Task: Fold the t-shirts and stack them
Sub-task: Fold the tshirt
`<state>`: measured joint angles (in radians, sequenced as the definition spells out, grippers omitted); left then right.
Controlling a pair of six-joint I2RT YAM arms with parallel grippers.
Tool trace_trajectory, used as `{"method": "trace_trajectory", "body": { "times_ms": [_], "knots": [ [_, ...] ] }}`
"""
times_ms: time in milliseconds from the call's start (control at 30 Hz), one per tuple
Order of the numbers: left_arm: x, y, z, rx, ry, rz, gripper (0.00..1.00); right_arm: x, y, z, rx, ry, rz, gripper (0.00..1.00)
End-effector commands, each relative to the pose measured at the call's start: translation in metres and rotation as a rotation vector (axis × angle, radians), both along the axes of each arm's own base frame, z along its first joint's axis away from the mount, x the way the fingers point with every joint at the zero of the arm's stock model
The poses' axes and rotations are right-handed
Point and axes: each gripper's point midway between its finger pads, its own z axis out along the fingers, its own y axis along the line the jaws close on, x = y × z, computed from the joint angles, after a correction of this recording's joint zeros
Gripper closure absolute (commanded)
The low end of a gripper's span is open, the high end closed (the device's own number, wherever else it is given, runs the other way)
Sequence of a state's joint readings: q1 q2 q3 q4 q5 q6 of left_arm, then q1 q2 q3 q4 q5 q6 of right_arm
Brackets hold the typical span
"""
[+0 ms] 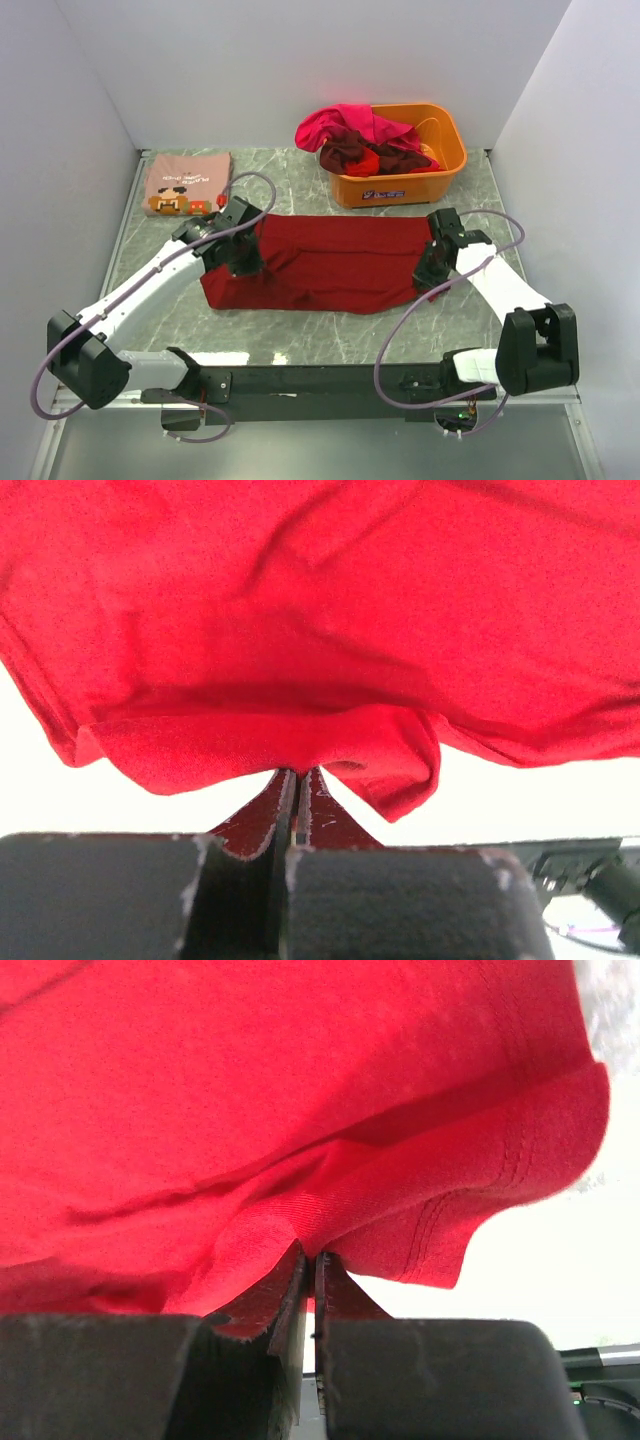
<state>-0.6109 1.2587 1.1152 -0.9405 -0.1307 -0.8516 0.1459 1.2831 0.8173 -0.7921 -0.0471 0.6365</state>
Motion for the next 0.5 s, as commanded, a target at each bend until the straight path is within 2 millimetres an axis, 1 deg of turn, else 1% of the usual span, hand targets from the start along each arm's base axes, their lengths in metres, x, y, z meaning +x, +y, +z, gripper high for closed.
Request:
{"method": "trace_trajectory", "body": {
  "times_ms": [0,67,100,167,200,233,300,367,400,467],
  "knots": [
    [0.028,0.011,0.022,0.036,-0.107,0.025,0.99,0.02,0.004,0.017,0.013,-0.044,0.034,0.92],
    [0.04,0.014,0.028,0.046,-0.139,0.05,0.99,0.023,0.005,0.017,0.015,-0.041,0.041,0.92],
    [0.043,0.014,0.029,0.044,-0.15,0.054,0.99,0.029,0.007,0.021,0.019,-0.056,0.047,0.92],
    [0.054,0.013,0.033,0.039,-0.183,0.076,0.99,0.034,0.007,0.02,0.018,-0.053,0.045,0.91],
    [0.06,0.015,0.032,0.046,-0.194,0.095,0.99,0.041,0.009,0.024,0.028,-0.073,0.043,0.9],
    [0.068,0.013,0.034,0.032,-0.22,0.107,0.99,0.045,0.011,0.024,0.037,-0.08,0.038,0.9],
    [0.077,0.014,0.035,0.019,-0.235,0.126,0.99,0.053,0.017,0.025,0.067,-0.089,0.047,0.9],
    [0.086,0.016,0.033,0.03,-0.251,0.144,0.99,0.058,0.018,0.021,0.061,-0.078,0.049,0.89],
    [0.091,0.02,0.029,0.047,-0.246,0.151,0.99,0.064,0.018,0.022,0.059,-0.091,0.045,0.89],
    [0.1,0.027,0.029,0.072,-0.256,0.186,0.99,0.07,0.017,0.02,0.052,-0.094,0.036,0.89]
  ]
}}
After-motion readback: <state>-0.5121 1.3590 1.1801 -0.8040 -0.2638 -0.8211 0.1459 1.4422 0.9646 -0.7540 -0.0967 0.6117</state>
